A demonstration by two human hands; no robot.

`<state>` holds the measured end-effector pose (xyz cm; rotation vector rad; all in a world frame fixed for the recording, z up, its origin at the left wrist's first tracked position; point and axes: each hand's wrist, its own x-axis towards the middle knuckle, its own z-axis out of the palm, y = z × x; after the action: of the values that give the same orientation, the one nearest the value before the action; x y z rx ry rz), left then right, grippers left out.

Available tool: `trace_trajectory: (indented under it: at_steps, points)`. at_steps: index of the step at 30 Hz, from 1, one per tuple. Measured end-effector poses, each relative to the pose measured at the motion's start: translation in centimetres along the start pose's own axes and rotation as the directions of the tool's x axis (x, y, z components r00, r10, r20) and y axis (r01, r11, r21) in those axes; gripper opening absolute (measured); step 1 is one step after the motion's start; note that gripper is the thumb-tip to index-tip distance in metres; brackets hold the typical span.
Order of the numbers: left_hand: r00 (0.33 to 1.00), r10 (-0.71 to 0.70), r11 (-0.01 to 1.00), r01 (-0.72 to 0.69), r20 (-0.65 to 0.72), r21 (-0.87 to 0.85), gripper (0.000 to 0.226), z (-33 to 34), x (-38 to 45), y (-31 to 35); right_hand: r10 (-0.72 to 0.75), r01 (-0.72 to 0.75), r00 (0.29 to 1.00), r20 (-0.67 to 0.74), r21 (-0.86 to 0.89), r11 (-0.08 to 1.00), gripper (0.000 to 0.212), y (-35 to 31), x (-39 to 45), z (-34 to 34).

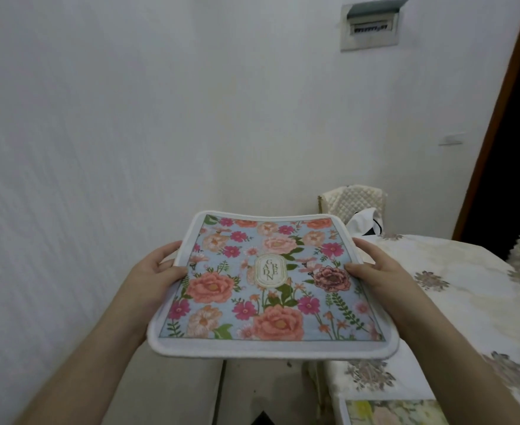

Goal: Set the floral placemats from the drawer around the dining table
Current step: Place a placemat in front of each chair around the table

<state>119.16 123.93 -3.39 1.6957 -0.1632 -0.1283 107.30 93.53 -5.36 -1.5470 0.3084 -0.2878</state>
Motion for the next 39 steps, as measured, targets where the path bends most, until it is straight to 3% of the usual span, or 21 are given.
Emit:
trace_trajectory:
  at_steps: [12,24,39]
  points:
    - [0.99,0.001,0.999,-0.006,0.144,0.036,0.037,5.5,13.6,-1.7,0.049,-0.047,0.982,-0.183,0.016,0.999,0.037,1.6,9.1,-1.8]
    - [0.939,-0.026,0.999,0.032,0.342,-0.012,0.039,9.0,29.9,-3.5,0.072,-0.076,0.925,-0.374,0.006,0.997,0.047,3.3,19.4,-0.9]
    - [0.832,-0.095,0.992,0.125,0.547,-0.018,0.042,23.9,45.3,-5.6,0.122,-0.081,0.828,-0.548,0.098,0.992,0.048,7.3,31.1,-8.8]
